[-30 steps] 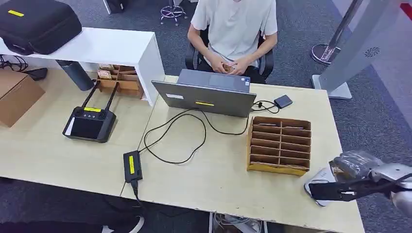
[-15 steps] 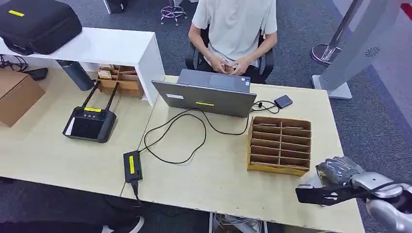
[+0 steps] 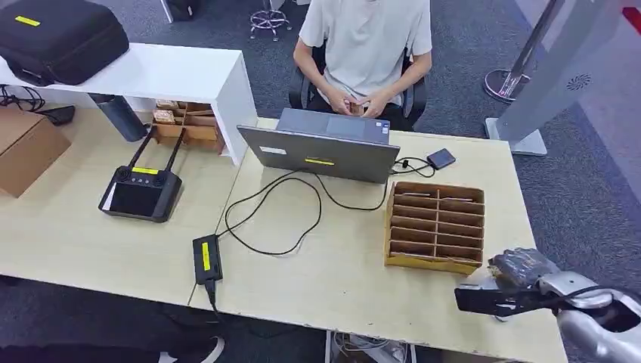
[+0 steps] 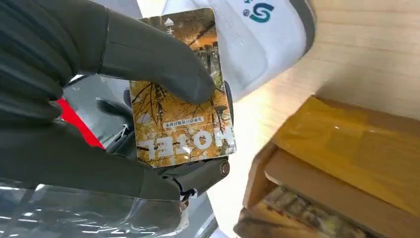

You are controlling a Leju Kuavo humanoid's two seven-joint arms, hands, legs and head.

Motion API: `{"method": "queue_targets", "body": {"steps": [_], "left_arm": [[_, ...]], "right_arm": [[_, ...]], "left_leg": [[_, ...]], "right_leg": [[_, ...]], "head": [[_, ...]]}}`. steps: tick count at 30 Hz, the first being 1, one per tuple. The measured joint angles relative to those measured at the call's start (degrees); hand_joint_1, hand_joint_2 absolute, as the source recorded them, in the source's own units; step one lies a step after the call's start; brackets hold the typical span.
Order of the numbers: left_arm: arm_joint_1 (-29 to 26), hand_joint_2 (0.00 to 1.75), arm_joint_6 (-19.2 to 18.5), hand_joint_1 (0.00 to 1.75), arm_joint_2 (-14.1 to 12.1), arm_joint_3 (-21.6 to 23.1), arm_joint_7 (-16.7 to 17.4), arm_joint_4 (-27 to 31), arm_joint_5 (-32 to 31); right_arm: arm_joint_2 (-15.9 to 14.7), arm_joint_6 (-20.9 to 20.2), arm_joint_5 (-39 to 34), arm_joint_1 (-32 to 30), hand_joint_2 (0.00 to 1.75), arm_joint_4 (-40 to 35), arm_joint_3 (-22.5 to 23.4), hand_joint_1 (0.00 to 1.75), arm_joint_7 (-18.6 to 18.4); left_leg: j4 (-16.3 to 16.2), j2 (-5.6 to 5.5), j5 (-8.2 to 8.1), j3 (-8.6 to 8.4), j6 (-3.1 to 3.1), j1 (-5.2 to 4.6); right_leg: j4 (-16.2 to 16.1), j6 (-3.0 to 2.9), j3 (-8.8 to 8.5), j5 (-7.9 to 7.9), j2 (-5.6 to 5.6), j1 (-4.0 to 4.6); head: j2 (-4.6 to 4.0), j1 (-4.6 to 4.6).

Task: Pass the card to the sensor for recognition and then transmit it.

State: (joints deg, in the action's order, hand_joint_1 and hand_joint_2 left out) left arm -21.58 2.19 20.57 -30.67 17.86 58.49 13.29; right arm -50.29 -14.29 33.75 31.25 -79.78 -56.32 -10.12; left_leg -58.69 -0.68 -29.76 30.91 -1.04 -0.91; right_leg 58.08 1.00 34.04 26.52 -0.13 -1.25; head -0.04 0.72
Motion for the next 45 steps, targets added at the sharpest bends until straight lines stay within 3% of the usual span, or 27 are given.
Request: {"method": "queue_targets", "body": {"steps": [29, 32, 40, 45], "left_arm": [[-0.1, 1.75, -3.5, 0.0, 0.0, -1.0, 0.0, -0.1, -3.1], [-0.5, 1.75, -4.2, 0.0, 0.0, -1.0, 0.0, -0.1, -3.1], [-3.9, 1.75, -7.2, 0.0, 0.0, 0.4, 0.0, 2.6, -4.0], [-5.0, 1.75, -8.8, 0.0, 0.0, 1.4, 0.2, 4.3, -5.2]], "right_arm": [[2.3, -2.0, 0.9, 1.7, 1.75, 2.0, 1.3, 1.75, 1.3], [2.2, -2.6, 0.8, 5.3, 1.75, 1.3, 1.3, 1.75, 1.3], [1.9, -1.7, 3.7, 22.6, 1.75, -0.2, 2.8, 1.75, 1.4], [2.4, -0.9, 5.6, 28.8, 1.75, -0.2, 2.5, 1.75, 1.2]], "left_leg": [[0.0, 0.03, 0.0, -0.08, 0.0, 0.0], [0.0, 0.11, 0.01, -0.07, 0.0, -0.04], [0.0, 0.12, 0.02, -0.06, 0.02, -0.01], [0.0, 0.08, 0.02, -0.01, 0.02, 0.01]], "right_leg": [[0.0, 0.01, -0.11, -0.02, 0.05, -0.01], [0.0, 0.01, -0.05, -0.04, 0.12, -0.04], [0.0, 0.02, 0.02, -0.07, 0.15, -0.01], [0.0, 0.03, 0.03, -0.06, 0.11, 0.0]], "head": [[0.0, 0.02], [0.0, 0.02], [0.0, 0.02], [0.0, 0.0]]}}
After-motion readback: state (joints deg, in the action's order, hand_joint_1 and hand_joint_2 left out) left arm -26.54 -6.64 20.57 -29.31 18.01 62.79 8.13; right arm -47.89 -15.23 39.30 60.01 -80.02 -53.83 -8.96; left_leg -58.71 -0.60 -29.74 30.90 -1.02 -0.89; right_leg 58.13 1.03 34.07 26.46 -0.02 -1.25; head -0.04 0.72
